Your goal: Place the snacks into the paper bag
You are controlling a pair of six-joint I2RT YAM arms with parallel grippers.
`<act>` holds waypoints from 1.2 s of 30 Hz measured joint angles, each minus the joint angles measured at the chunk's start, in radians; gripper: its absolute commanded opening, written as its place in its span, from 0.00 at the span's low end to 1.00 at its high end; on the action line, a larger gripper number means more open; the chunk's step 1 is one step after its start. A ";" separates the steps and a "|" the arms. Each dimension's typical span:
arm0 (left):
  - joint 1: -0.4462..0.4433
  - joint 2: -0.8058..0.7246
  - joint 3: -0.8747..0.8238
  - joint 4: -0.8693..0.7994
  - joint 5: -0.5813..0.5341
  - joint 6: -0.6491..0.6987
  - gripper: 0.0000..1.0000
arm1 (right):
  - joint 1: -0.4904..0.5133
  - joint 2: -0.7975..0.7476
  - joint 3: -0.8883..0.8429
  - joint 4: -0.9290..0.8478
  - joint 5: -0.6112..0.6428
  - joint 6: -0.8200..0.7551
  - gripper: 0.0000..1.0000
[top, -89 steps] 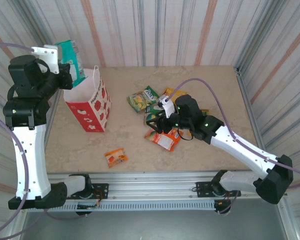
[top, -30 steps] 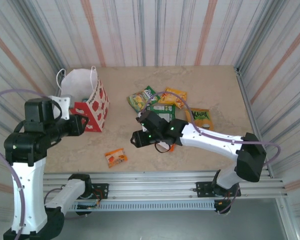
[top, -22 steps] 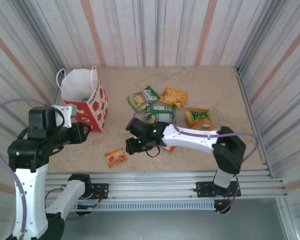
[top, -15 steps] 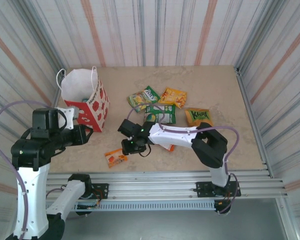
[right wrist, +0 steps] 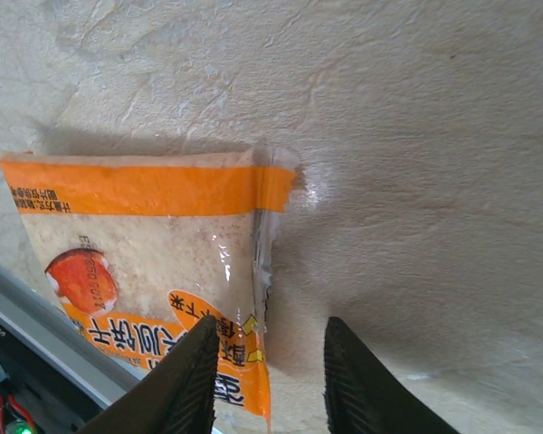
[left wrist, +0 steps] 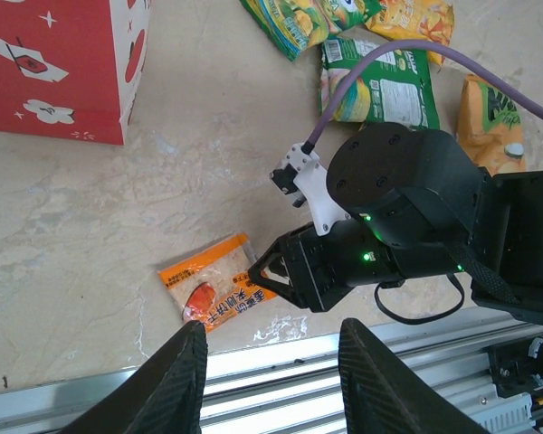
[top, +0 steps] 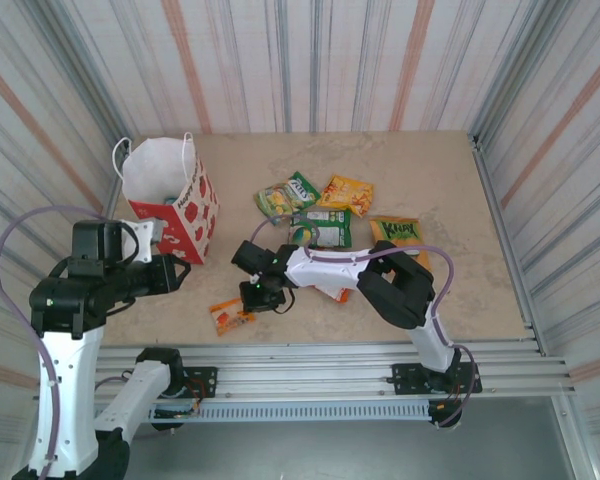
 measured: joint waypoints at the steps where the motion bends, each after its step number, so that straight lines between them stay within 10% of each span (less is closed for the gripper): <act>1: 0.000 0.000 -0.003 0.001 0.000 0.000 0.43 | 0.000 0.002 0.000 0.006 -0.007 0.003 0.29; 11: 0.000 0.000 -0.014 0.007 0.015 0.006 0.42 | 0.000 0.013 0.000 0.058 -0.043 0.032 0.01; 21: 0.000 -0.062 -0.048 0.105 0.064 0.086 0.42 | -0.006 -0.101 -0.055 0.032 0.016 -0.053 0.00; 36: -0.081 -0.140 -0.261 0.369 0.365 0.347 0.51 | -0.109 -0.443 -0.048 -0.196 0.063 -0.759 0.00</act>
